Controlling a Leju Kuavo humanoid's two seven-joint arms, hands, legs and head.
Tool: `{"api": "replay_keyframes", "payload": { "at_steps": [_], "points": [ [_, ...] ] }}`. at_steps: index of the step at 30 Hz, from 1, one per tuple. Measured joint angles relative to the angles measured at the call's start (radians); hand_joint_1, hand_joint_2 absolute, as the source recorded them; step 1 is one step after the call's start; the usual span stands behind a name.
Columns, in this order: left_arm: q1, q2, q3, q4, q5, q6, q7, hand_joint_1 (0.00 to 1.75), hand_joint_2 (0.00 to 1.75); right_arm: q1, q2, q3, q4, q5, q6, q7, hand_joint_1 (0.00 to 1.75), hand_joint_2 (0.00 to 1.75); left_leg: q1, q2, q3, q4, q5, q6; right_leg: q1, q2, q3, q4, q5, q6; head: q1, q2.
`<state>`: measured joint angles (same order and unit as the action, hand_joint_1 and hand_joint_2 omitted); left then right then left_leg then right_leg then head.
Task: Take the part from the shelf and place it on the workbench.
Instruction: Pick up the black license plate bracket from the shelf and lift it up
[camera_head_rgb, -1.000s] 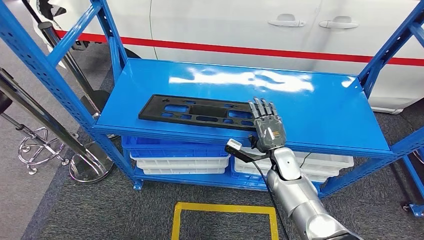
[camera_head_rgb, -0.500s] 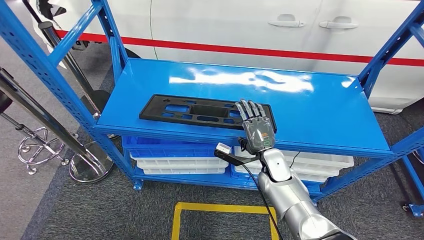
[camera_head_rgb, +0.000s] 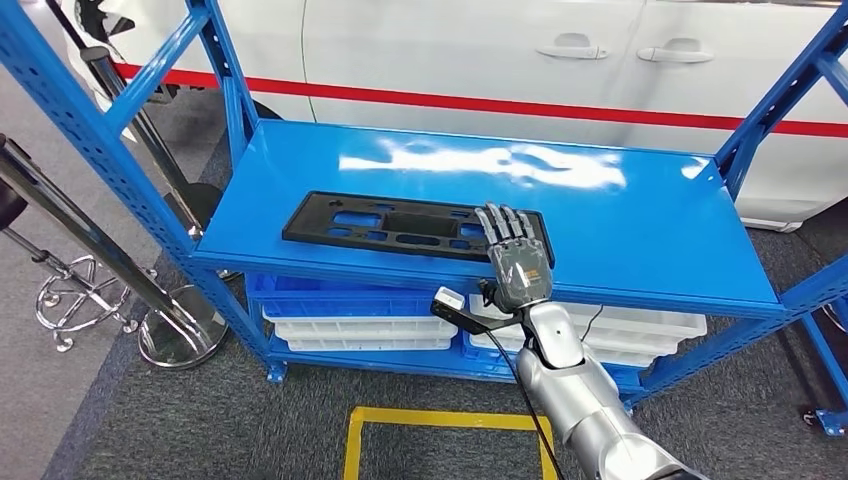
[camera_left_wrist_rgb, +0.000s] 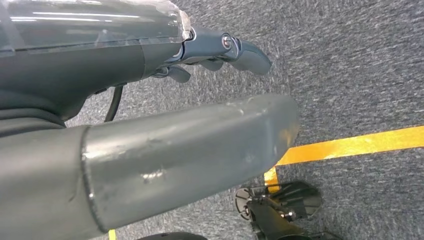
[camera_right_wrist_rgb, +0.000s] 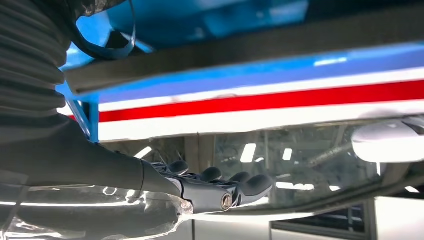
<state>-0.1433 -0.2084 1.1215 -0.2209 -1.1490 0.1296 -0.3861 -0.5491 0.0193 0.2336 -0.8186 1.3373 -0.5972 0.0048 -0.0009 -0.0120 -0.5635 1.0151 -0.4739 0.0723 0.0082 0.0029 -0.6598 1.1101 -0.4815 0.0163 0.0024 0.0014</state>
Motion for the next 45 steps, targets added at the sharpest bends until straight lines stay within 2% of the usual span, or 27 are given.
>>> {"api": "replay_keyframes", "payload": {
  "at_steps": [2, 3, 4, 5, 7, 8, 9, 11, 13, 14, 15, 16, 18, 19, 20, 22, 23, 24, 25, 27, 31, 40, 45],
  "points": [
    [0.0, 0.0, -0.002, 0.0, 0.0, -0.002, 0.0, 0.0, 0.0, 0.006, -0.005, 0.0, -0.001, -0.004, 0.0, -0.001, 0.0, 1.75, 0.001, 0.001, 0.003, -0.002, -0.001, 0.002, -0.009, 0.0, -0.066, 0.128, -0.057, 0.008, 0.0, 0.0],
    [0.001, 0.0, -0.002, 0.0, 0.0, -0.003, -0.001, 0.0, 0.0, 0.012, -0.009, 0.0, -0.002, -0.006, 0.0, -0.001, 0.0, 1.75, 0.001, 0.001, 0.004, -0.002, -0.004, 0.001, -0.014, -0.001, -0.096, 0.18, -0.071, 0.012, 0.0, 0.0],
    [0.002, 0.0, -0.002, 0.0, 0.0, -0.005, -0.001, 0.0, 0.0, 0.017, -0.011, 0.0, -0.002, -0.006, 0.0, -0.001, 0.0, 1.75, 0.002, 0.001, 0.007, -0.001, -0.007, -0.001, -0.019, -0.001, -0.11, 0.2, -0.065, 0.015, 0.0, 0.0],
    [0.004, 0.0, -0.002, 0.0, 0.0, -0.006, -0.002, 0.0, 0.0, 0.022, -0.014, 0.0, -0.002, -0.006, 0.0, -0.001, 0.0, 1.75, 0.003, 0.0, 0.011, -0.001, -0.01, -0.004, -0.023, -0.001, -0.105, 0.182, -0.041, 0.017, 0.0, 0.0],
    [0.005, 0.0, -0.003, 0.0, 0.0, -0.007, -0.002, 0.0, 0.0, 0.026, -0.02, 0.0, -0.006, -0.008, -0.001, -0.001, 0.0, 1.75, 0.006, 0.0, 0.023, 0.0, -0.022, -0.013, -0.028, -0.002, -0.05, 0.056, 0.037, 0.019, 0.0, 0.0],
    [0.005, 0.0, -0.004, 0.0, 0.0, -0.007, -0.002, 0.0, 0.0, 0.026, -0.022, 0.0, -0.008, -0.009, -0.001, -0.001, 0.0, 1.75, 0.005, 0.0, 0.027, 0.002, -0.029, -0.02, -0.027, -0.002, -0.019, -0.008, 0.061, 0.017, 0.0, 0.0],
    [0.004, 0.001, -0.004, 0.0, 0.0, -0.007, -0.002, 0.0, 0.0, 0.026, -0.024, 0.0, -0.01, -0.01, -0.001, -0.001, 0.0, 1.75, 0.005, 0.0, 0.029, 0.002, -0.034, -0.027, -0.026, -0.002, 0.001, -0.051, 0.071, 0.014, 0.0, 0.0],
    [0.002, 0.001, -0.005, 0.0, 0.0, -0.008, -0.003, 0.0, 0.0, 0.028, -0.026, 0.0, -0.015, -0.014, -0.003, -0.003, 0.0, 1.75, 0.004, 0.001, 0.03, 0.0, -0.041, -0.041, -0.019, -0.001, 0.012, -0.074, 0.06, 0.003, 0.0, 0.0],
    [0.001, 0.001, -0.006, 0.0, 0.001, -0.008, -0.003, 0.0, 0.0, 0.03, -0.028, 0.0, -0.024, -0.017, -0.005, -0.004, 0.0, 1.75, 0.005, 0.003, 0.038, 0.001, -0.052, -0.053, -0.022, 0.001, 0.024, -0.081, 0.052, -0.009, 0.0, 0.0],
    [0.001, 0.001, -0.007, 0.0, 0.001, -0.008, -0.003, 0.0, 0.0, 0.03, -0.03, 0.0, -0.028, -0.018, -0.005, -0.004, 0.0, 1.75, 0.006, 0.004, 0.032, 0.022, -0.064, -0.058, -0.024, 0.001, 0.034, -0.086, 0.048, -0.015, 0.0, 0.0],
    [0.0, 0.001, -0.009, 0.0, 0.002, -0.008, -0.003, 0.0, 0.0, 0.03, -0.031, 0.0, -0.03, -0.019, -0.005, -0.004, 0.0, 1.75, 0.007, 0.005, 0.014, 0.065, -0.082, -0.063, -0.026, 0.0, 0.045, -0.091, 0.044, -0.022, 0.0, 0.0],
    [0.0, 0.001, -0.01, 0.0, 0.003, -0.008, -0.003, 0.0, 0.0, 0.03, -0.032, 0.0, -0.031, -0.019, -0.005, -0.004, 0.0, 1.75, 0.009, 0.006, -0.02, 0.128, -0.104, -0.066, -0.025, -0.001, 0.054, -0.094, 0.039, -0.027, 0.0, 0.0],
    [0.003, 0.001, -0.011, 0.0, 0.003, -0.008, -0.003, 0.0, 0.0, 0.033, -0.032, 0.0, -0.032, -0.02, -0.003, -0.004, 0.0, 1.75, 0.011, 0.006, -0.105, 0.26, -0.135, -0.071, -0.024, -0.002, 0.068, -0.094, 0.026, -0.033, 0.0, 0.0],
    [0.005, 0.001, -0.012, 0.0, 0.003, -0.008, -0.003, 0.0, 0.0, 0.035, -0.033, 0.0, -0.032, -0.02, -0.003, -0.005, 0.0, 1.75, 0.012, 0.006, -0.134, 0.29, -0.126, -0.073, -0.023, -0.001, 0.077, -0.093, 0.018, -0.033, 0.0, 0.0],
    [0.007, 0.001, -0.012, 0.0, 0.004, -0.008, -0.003, 0.0, 0.0, 0.037, -0.033, 0.0, -0.032, -0.021, -0.002, -0.005, 0.0, 1.75, 0.013, 0.006, -0.145, 0.281, -0.096, -0.074, -0.023, 0.0, 0.088, -0.093, 0.01, -0.032, 0.0, 0.0],
    [0.008, 0.002, -0.012, 0.0, 0.005, -0.008, -0.003, 0.0, 0.0, 0.039, -0.034, 0.0, -0.033, -0.021, -0.001, -0.005, 0.0, 1.75, 0.015, 0.007, -0.121, 0.168, 0.0, -0.072, -0.024, 0.001, 0.114, -0.09, -0.01, -0.026, 0.0, 0.0],
    [0.008, 0.002, -0.013, 0.0, 0.006, -0.008, -0.003, 0.0, 0.0, 0.039, -0.034, 0.0, -0.033, -0.021, -0.001, -0.005, 0.0, 1.75, 0.014, 0.008, -0.101, 0.111, 0.035, -0.07, -0.023, 0.002, 0.124, -0.088, -0.02, -0.02, 0.0, 0.0],
    [0.006, 0.002, -0.013, 0.0, 0.006, -0.007, -0.003, 0.0, 0.0, 0.038, -0.035, 0.0, -0.034, -0.021, -0.001, -0.005, 0.0, 1.75, 0.013, 0.008, -0.083, 0.065, 0.051, -0.065, -0.021, 0.002, 0.129, -0.086, -0.028, -0.014, 0.0, 0.0],
    [0.005, 0.002, -0.013, 0.0, 0.006, -0.007, -0.002, 0.0, 0.0, 0.037, -0.036, 0.0, -0.035, -0.022, -0.002, -0.005, 0.0, 1.75, 0.011, 0.008, -0.073, 0.042, 0.052, -0.059, -0.019, 0.002, 0.131, -0.085, -0.032, -0.009, 0.0, 0.0],
    [0.005, 0.002, -0.014, 0.0, 0.007, 0.009, 0.006, 0.0, 0.0, 0.039, -0.04, -0.002, -0.039, -0.025, -0.003, -0.005, 0.0, 1.75, 0.01, 0.005, -0.064, 0.026, 0.043, -0.051, -0.018, 0.002, 0.131, -0.086, -0.035, -0.007, 0.0, 0.0],
    [0.005, 0.001, -0.013, 0.0, 0.011, 0.067, 0.034, 0.0, 0.0, 0.043, -0.044, -0.01, -0.053, -0.04, 0.003, -0.007, 1.73, 1.75, 0.01, 0.001, -0.063, 0.024, 0.04, -0.046, -0.017, 0.002, 0.136, -0.094, -0.033, -0.012, 0.0, 0.0],
    [0.004, 0.001, -0.013, 0.0, 0.02, 0.074, 0.035, 0.0, 0.0, 0.045, -0.051, -0.018, -0.062, -0.073, 0.023, -0.03, 1.75, 1.75, 0.005, 0.002, -0.061, 0.024, 0.034, -0.033, -0.02, 0.001, 0.144, -0.11, -0.034, -0.014, 0.0, 0.0],
    [0.004, 0.001, -0.013, 0.0, 0.024, 0.044, 0.014, 0.0, 0.0, 0.05, -0.055, -0.023, -0.062, -0.089, 0.022, -0.042, 1.75, 1.75, 0.004, 0.002, -0.06, 0.025, 0.034, -0.032, -0.02, 0.0, 0.144, -0.11, -0.033, 0.001, 0.0, 0.0]
  ]
}}
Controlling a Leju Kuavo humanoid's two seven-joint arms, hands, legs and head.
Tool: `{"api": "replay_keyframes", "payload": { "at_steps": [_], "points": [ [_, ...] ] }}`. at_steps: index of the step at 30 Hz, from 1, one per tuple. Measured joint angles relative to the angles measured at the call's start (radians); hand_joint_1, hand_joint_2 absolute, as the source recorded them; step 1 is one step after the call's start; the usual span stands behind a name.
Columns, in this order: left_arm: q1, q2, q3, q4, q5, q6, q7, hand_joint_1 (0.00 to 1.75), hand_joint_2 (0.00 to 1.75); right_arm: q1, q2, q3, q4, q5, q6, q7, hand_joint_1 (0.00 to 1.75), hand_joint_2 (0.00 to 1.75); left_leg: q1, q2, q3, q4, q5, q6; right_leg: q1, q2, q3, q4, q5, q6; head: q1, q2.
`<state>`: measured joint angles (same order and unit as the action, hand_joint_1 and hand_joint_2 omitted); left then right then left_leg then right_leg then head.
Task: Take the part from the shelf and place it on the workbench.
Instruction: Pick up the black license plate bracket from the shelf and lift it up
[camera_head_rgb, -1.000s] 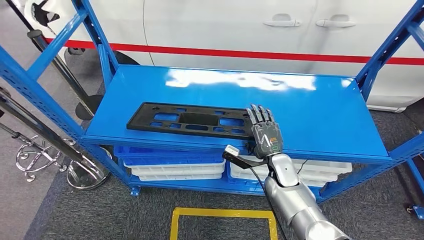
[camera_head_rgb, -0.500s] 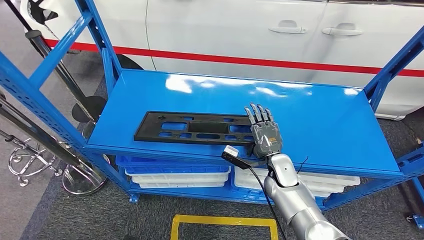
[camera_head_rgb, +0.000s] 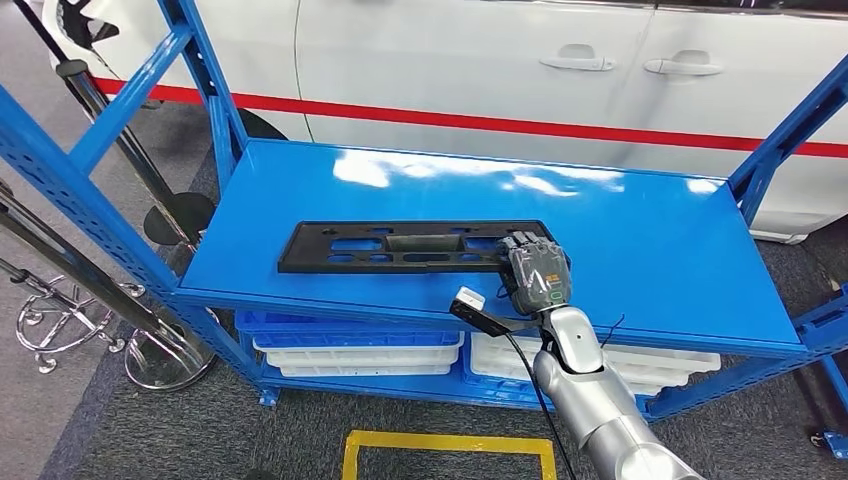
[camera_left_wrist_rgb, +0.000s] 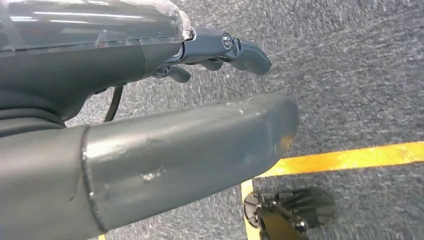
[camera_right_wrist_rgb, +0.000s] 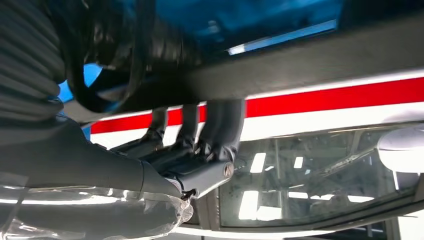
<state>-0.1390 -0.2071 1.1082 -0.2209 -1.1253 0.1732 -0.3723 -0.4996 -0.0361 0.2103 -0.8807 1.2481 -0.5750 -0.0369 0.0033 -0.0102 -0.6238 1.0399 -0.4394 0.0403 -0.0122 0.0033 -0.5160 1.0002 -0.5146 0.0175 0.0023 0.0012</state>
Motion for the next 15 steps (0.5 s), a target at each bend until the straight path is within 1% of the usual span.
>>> {"api": "replay_keyframes", "payload": {
  "at_steps": [1, 5, 8, 15],
  "points": [
    [0.0, 0.0, 0.0, 0.0, 0.0, -0.003, -0.001, 0.0, 0.0, 0.0, 0.0, -0.001, 0.0, -0.001, 0.0, -0.002, 1.75, 1.75, 0.0, 0.0, 0.0, 0.0, 0.0, 0.0, 0.0, 0.0, 0.0, 0.0, 0.0, 0.002, 0.0, 0.0],
    [0.0, 0.001, 0.0, 0.0, 0.007, -0.032, -0.02, 0.0, 1.75, -0.002, -0.002, -0.002, -0.008, -0.007, -0.001, -0.01, 1.75, 1.75, 0.001, 0.0, 0.005, 0.0, 0.0, 0.0, 0.001, -0.001, 0.004, 0.0, -0.001, 0.004, 0.0, 0.0],
    [0.0, 0.001, 0.0, 0.0, 0.006, -0.046, -0.035, 0.0, 1.75, -0.003, -0.003, -0.005, -0.012, -0.017, 0.0, -0.018, 1.75, 1.75, 0.002, 0.0, 0.007, -0.001, 0.0, 0.0, 0.002, -0.001, 0.006, 0.001, -0.002, 0.005, 0.0, 0.0],
    [0.0, 0.002, -0.005, 0.0, -0.004, -0.025, -0.039, 0.0, 1.75, -0.001, -0.01, -0.015, -0.033, -0.03, 0.0, -0.03, 1.75, 1.75, 0.003, 0.0, 0.009, -0.001, 0.0, 0.0, 0.003, -0.001, 0.007, 0.001, -0.002, 0.005, 0.0, 0.0]
  ]
}}
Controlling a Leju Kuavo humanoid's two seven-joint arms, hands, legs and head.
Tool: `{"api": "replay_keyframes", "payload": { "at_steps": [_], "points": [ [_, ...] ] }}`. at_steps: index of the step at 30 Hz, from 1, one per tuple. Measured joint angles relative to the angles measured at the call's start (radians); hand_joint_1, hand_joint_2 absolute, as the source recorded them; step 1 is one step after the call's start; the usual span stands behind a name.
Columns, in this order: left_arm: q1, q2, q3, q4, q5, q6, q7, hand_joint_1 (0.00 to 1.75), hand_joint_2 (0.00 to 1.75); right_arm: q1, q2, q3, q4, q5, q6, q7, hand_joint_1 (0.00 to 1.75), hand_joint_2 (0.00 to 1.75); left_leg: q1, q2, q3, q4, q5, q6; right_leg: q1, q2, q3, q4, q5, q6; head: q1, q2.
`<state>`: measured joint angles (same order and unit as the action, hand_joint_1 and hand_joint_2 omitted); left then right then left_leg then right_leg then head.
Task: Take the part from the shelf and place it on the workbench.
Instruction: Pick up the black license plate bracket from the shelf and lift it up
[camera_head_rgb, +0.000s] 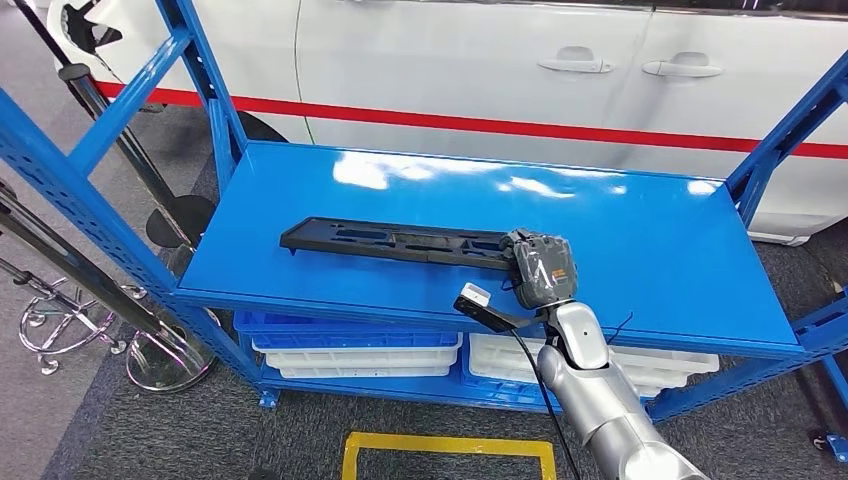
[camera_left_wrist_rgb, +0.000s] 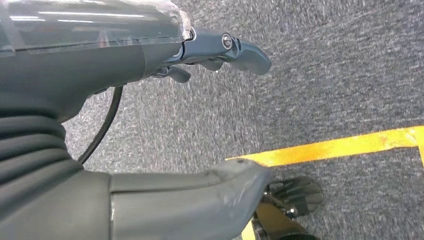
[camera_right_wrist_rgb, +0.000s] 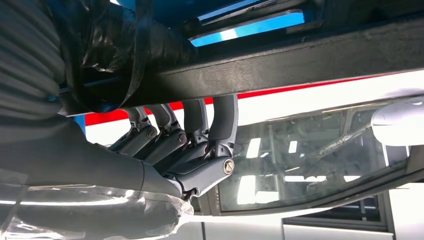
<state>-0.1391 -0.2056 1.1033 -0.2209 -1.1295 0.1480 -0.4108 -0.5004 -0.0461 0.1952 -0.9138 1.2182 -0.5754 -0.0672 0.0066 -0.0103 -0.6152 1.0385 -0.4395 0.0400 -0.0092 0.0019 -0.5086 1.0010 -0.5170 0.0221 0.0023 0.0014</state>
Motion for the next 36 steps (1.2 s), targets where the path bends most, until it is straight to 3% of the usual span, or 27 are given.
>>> {"api": "replay_keyframes", "payload": {
  "at_steps": [10, 26, 29, 31, 34, 35, 36],
  "points": [
    [0.0, 0.0, 0.0, 0.0, 0.009, 0.115, 0.062, 0.0, 1.75, 0.029, -0.009, -0.01, -0.117, -0.02, -0.025, 0.001, 1.75, 1.75, -0.001, 0.0, -0.001, 0.0, 0.0, 0.0, -0.001, 0.0, 0.001, 0.0, 0.0, 0.0, 0.0, 0.0],
    [0.005, 0.0, 0.004, 0.0, 0.04, 0.177, 0.078, 0.0, 1.75, -0.026, -0.038, -0.023, -0.412, -0.029, 0.0, 0.028, 1.75, 1.75, -0.001, 0.0, -0.002, 0.0, 0.0, 0.0, -0.001, 0.0, 0.0, 0.001, 0.0, 0.0, 0.0, 0.0],
    [0.005, 0.001, 0.008, 0.0, 0.045, 0.179, 0.078, 0.0, 1.75, -0.067, -0.052, -0.023, -0.46, -0.04, 0.022, 0.034, 1.75, 1.75, -0.001, 0.001, 0.004, -0.011, 0.005, 0.011, -0.003, 0.0, 0.004, -0.009, 0.003, 0.012, 0.0, 0.0],
    [0.005, 0.001, 0.009, 0.0, 0.048, 0.181, 0.078, 0.0, 1.75, -0.094, -0.064, -0.024, -0.485, -0.046, 0.035, 0.034, 1.75, 1.75, 0.005, 0.003, 0.013, -0.034, 0.016, 0.022, -0.003, 0.0, -0.014, 0.03, -0.024, 0.017, 0.001, 0.0],
    [0.004, 0.0, 0.01, 0.0, 0.05, 0.182, 0.078, 0.0, 1.75, -0.117, -0.076, -0.025, -0.503, -0.052, 0.041, 0.036, 1.75, 1.75, 0.008, 0.006, 0.016, -0.042, 0.022, 0.026, -0.01, 0.001, -0.112, 0.216, -0.106, 0.02, 0.001, 0.0],
    [0.004, 0.0, 0.011, 0.0, 0.051, 0.183, 0.078, 0.0, 1.75, -0.118, -0.08, -0.025, -0.506, -0.053, 0.042, 0.036, 1.75, 1.75, 0.009, 0.005, 0.016, -0.041, 0.022, 0.025, -0.013, 0.001, -0.139, 0.26, -0.113, 0.022, 0.001, 0.0],
    [0.004, 0.0, 0.013, 0.0, 0.052, 0.185, 0.078, 0.0, 1.75, -0.119, -0.083, -0.025, -0.508, -0.055, 0.044, 0.036, 1.75, 1.75, 0.009, 0.004, 0.016, -0.038, 0.021, 0.023, -0.017, 0.0, -0.15, 0.27, -0.099, 0.025, 0.001, 0.0]
  ]
}}
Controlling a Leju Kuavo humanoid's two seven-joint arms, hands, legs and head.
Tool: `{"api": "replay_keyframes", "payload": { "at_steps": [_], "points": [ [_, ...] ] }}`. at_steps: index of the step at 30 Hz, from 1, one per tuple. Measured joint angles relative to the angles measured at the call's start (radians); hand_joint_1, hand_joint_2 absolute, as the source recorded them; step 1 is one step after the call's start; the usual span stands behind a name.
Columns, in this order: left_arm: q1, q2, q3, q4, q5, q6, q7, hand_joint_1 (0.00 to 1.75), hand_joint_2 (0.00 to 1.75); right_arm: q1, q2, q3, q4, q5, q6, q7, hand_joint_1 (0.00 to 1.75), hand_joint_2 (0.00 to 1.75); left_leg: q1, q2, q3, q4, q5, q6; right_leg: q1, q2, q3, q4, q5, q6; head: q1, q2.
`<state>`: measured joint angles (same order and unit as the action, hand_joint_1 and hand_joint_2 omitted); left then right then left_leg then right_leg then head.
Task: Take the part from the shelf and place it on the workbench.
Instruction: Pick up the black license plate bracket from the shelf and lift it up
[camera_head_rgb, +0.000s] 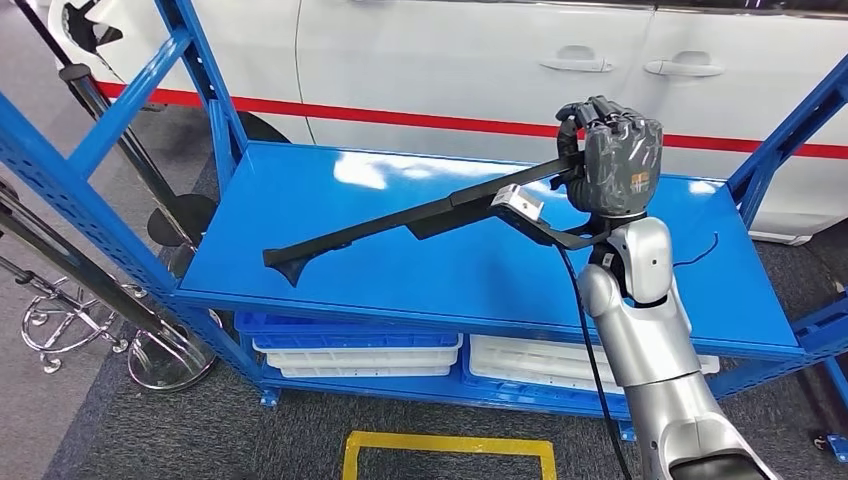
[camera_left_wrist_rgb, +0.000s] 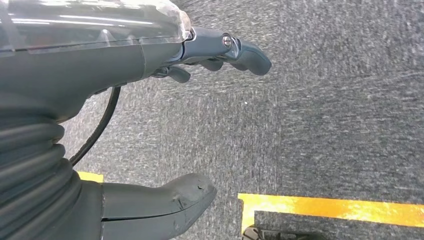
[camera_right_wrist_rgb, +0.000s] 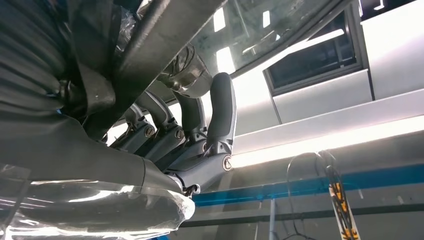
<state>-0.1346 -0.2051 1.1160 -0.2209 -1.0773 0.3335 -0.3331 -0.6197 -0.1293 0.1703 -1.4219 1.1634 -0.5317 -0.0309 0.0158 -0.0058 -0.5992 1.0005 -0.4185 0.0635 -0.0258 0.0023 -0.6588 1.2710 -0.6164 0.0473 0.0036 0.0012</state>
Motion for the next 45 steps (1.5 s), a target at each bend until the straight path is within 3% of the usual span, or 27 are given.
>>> {"api": "replay_keyframes", "payload": {
  "at_steps": [1, 2, 4, 6, 9, 11, 13, 15, 16, 19, 21, 24, 26, 28, 29, 30, 31, 33, 35, 36, 39, 41, 43, 44, 45],
  "points": [
    [0.0, 0.0, 0.002, 0.0, 0.001, 0.002, 0.0, 0.0, 1.75, -0.003, -0.004, 0.0, -0.003, -0.002, 0.002, 0.0, 1.75, 1.75, 0.001, -0.001, 0.0, 0.005, -0.002, -0.003, -0.004, 0.0, 0.007, -0.029, 0.033, 0.003, 0.0, 0.0],
    [0.0, 0.0, 0.003, 0.0, 0.003, 0.004, -0.001, 0.0, 1.75, -0.01, -0.008, 0.0, -0.007, -0.005, 0.004, 0.001, 1.75, 1.75, 0.003, -0.003, -0.002, 0.012, -0.006, -0.009, -0.009, -0.001, 0.03, -0.09, 0.078, 0.006, 0.0, 0.0],
    [-0.001, 0.001, 0.006, 0.0, 0.007, 0.008, -0.002, 0.0, 1.75, -0.032, -0.017, 0.0, -0.016, -0.016, 0.014, 0.002, 1.75, 1.75, 0.003, -0.005, -0.011, 0.029, -0.013, -0.025, -0.011, 0.001, 0.072, -0.201, 0.134, 0.008, 0.0, 0.0],
    [-0.003, 0.002, 0.011, 0.0, 0.011, 0.012, -0.003, 0.0, 1.75, -0.055, -0.027, 0.0, -0.024, -0.028, 0.027, 0.007, 1.75, 1.75, 0.0, -0.006, -0.023, 0.039, -0.012, -0.04, -0.006, 0.004, 0.074, -0.23, 0.14, 0.002, 0.0, 0.0],
    [0.001, 0.004, 0.014, 0.0, 0.013, 0.015, -0.005, 0.0, 1.75, -0.08, -0.039, -0.001, -0.036, -0.036, 0.038, 0.013, 1.75, 1.75, 0.002, -0.005, -0.035, 0.045, -0.014, -0.058, -0.004, 0.003, 0.06, -0.23, 0.152, -0.02, -0.001, 0.0],
    [0.001, 0.006, 0.014, 0.0, 0.015, 0.015, -0.005, 0.0, 1.75, -0.094, -0.043, -0.001, -0.042, -0.039, 0.043, 0.014, 1.75, 1.75, 0.004, -0.001, -0.061, 0.111, -0.069, -0.064, -0.007, 0.0, 0.052, -0.234, 0.164, -0.038, -0.001, 0.0],
    [0.001, 0.007, 0.015, 0.0, 0.019, 0.016, -0.006, 0.0, 1.75, -0.102, -0.045, -0.001, -0.047, -0.04, 0.047, 0.014, 1.75, 1.75, 0.005, 0.001, -0.106, 0.243, -0.151, -0.068, -0.002, -0.003, 0.04, -0.234, 0.173, -0.048, -0.001, 0.0],
    [0.001, 0.008, 0.016, 0.0, 0.021, 0.016, -0.007, 0.0, 1.75, -0.103, -0.048, -0.001, -0.049, -0.041, 0.048, 0.016, 1.75, 1.75, 0.005, 0.001, -0.121, 0.319, -0.182, -0.067, 0.004, -0.005, 0.026, -0.231, 0.182, -0.051, -0.001, 0.0],
    [0.002, 0.008, 0.017, 0.0, 0.022, 0.016, -0.007, 0.0, 1.75, -0.103, -0.05, -0.001, -0.051, -0.041, 0.047, 0.016, 1.75, 1.75, 0.005, 0.001, -0.101, 0.302, -0.171, -0.065, 0.005, -0.006, 0.02, -0.229, 0.186, -0.05, -0.001, 0.0],
    [-0.001, 0.011, 0.019, 0.0, 0.023, 0.016, -0.009, 0.0, 1.75, -0.106, -0.057, -0.001, -0.062, -0.041, 0.047, 0.016, 1.75, 1.75, 0.002, 0.0, 0.018, 0.111, -0.11, -0.052, 0.008, -0.006, 0.003, -0.219, 0.196, -0.041, -0.001, 0.0],
    [-0.003, 0.012, 0.019, 0.0, 0.024, 0.016, -0.01, 0.0, 1.75, -0.109, -0.061, 0.0, -0.068, -0.041, 0.047, 0.017, 1.75, 1.75, -0.003, -0.001, 0.051, 0.047, -0.099, -0.044, 0.01, -0.006, -0.002, -0.218, 0.205, -0.029, -0.001, 0.0],
    [-0.003, 0.012, 0.02, 0.0, 0.027, 0.016, -0.011, 0.0, 1.75, -0.111, -0.065, 0.0, -0.072, -0.044, 0.046, 0.019, 1.75, 1.75, -0.004, -0.001, 0.044, 0.04, -0.077, -0.026, 0.008, -0.004, -0.007, -0.223, 0.214, -0.009, 0.0, 0.0],
    [-0.004, 0.012, 0.021, 0.0, 0.028, 0.016, -0.012, 0.0, 1.75, -0.112, -0.071, 0.0, -0.073, -0.045, 0.046, 0.019, 1.75, 1.75, -0.002, 0.002, 0.03, 0.032, -0.056, -0.011, 0.005, -0.003, -0.026, -0.175, 0.162, 0.0, 0.0, 0.0],
    [-0.005, 0.013, 0.021, 0.0, 0.028, 0.016, -0.013, 0.0, 1.75, -0.111, -0.075, 0.0, -0.074, -0.046, 0.046, 0.019, 1.75, 1.75, -0.005, 0.003, 0.008, 0.032, -0.039, -0.002, 0.004, -0.003, -0.066, -0.053, 0.072, 0.006, 0.0, 0.0],
    [-0.005, 0.014, 0.021, 0.0, 0.028, 0.016, -0.013, 0.0, 1.75, -0.11, -0.075, 0.0, -0.074, -0.046, 0.046, 0.019, 1.75, 1.75, -0.008, 0.003, -0.003, 0.032, -0.031, 0.0, 0.004, -0.003, -0.082, 0.009, 0.041, 0.008, 0.0, 0.0],
    [-0.004, 0.014, 0.021, 0.0, 0.029, 0.016, -0.014, 0.0, 1.75, -0.109, -0.076, 0.0, -0.074, -0.046, 0.046, 0.019, 1.75, 1.75, -0.011, 0.003, -0.014, 0.033, -0.024, 0.001, 0.004, -0.003, -0.086, 0.046, 0.03, 0.008, 0.0, 0.0],
    [-0.004, 0.014, 0.021, 0.0, 0.029, 0.016, -0.014, 0.0, 1.75, -0.108, -0.076, 0.0, -0.074, -0.046, 0.046, 0.019, 1.75, 1.75, -0.014, 0.003, -0.025, 0.034, -0.016, 0.001, 0.005, -0.003, -0.071, 0.048, 0.038, 0.006, 0.0, 0.0],
    [-0.004, 0.014, 0.021, 0.0, 0.029, 0.016, -0.014, 0.0, 1.75, -0.109, -0.076, 0.0, -0.074, -0.047, 0.046, 0.019, 1.75, 1.75, -0.019, 0.002, -0.04, 0.035, -0.003, -0.001, 0.01, -0.002, 0.016, -0.06, 0.085, -0.007, 0.0, 0.0],
    [-0.004, 0.012, 0.022, 0.0, 0.03, 0.016, -0.014, 0.0, 1.75, -0.113, -0.076, 0.0, -0.078, -0.049, 0.046, 0.02, 1.75, 1.75, -0.021, 0.001, -0.05, 0.034, 0.01, -0.007, 0.019, -0.002, 0.106, -0.197, 0.104, -0.026, 0.0, 0.0],
    [-0.004, 0.012, 0.022, 0.0, 0.03, 0.016, -0.014, 0.0, 1.75, -0.115, -0.076, 0.0, -0.08, -0.05, 0.046, 0.02, 1.75, 1.75, -0.019, 0.001, -0.053, 0.033, 0.017, -0.012, 0.024, -0.002, 0.128, -0.236, 0.105, -0.034, 0.0, 0.0],
    [-0.004, 0.012, 0.023, 0.0, 0.031, 0.016, -0.015, 0.0, 1.75, -0.119, -0.079, -0.001, -0.083, -0.056, 0.047, 0.022, 1.75, 1.75, -0.015, -0.001, -0.057, 0.028, 0.032, -0.03, 0.029, -0.006, 0.128, -0.263, 0.125, -0.046, 0.0, 0.0],
    [-0.002, 0.013, 0.026, 0.0, 0.032, 0.016, -0.015, 0.0, 1.75, -0.12, -0.079, 0.0, -0.083, -0.059, 0.049, 0.024, 1.75, 1.75, -0.015, -0.001, -0.073, 0.064, -0.016, -0.042, 0.021, -0.012, 0.117, -0.279, 0.149, -0.059, 0.0, 0.0],
    [-0.002, 0.015, 0.028, 0.0, 0.032, 0.016, -0.015, 0.0, 1.75, -0.121, -0.08, 0.001, -0.081, -0.06, 0.051, 0.026, 1.75, 1.75, -0.01, 0.0, -0.106, 0.173, -0.113, -0.054, 0.017, -0.015, 0.094, -0.283, 0.172, -0.066, 0.0, 0.0],
    [-0.002, 0.015, 0.029, 0.0, 0.032, 0.016, -0.015, 0.0, 1.75, -0.12, -0.08, 0.002, -0.081, -0.06, 0.051, 0.027, 1.75, 1.75, -0.006, 0.0, -0.121, 0.238, -0.149, -0.059, 0.016, -0.016, 0.079, -0.281, 0.182, -0.065, 0.0, 0.0],
    [-0.002, 0.016, 0.029, 0.0, 0.032, 0.016, -0.014, 0.0, 1.75, -0.119, -0.08, 0.002, -0.08, -0.06, 0.051, 0.028, 1.75, 1.75, -0.002, 0.0, -0.128, 0.287, -0.163, -0.065, 0.015, -0.016, 0.064, -0.278, 0.191, -0.062, 0.0, 0.0]
  ]
}}
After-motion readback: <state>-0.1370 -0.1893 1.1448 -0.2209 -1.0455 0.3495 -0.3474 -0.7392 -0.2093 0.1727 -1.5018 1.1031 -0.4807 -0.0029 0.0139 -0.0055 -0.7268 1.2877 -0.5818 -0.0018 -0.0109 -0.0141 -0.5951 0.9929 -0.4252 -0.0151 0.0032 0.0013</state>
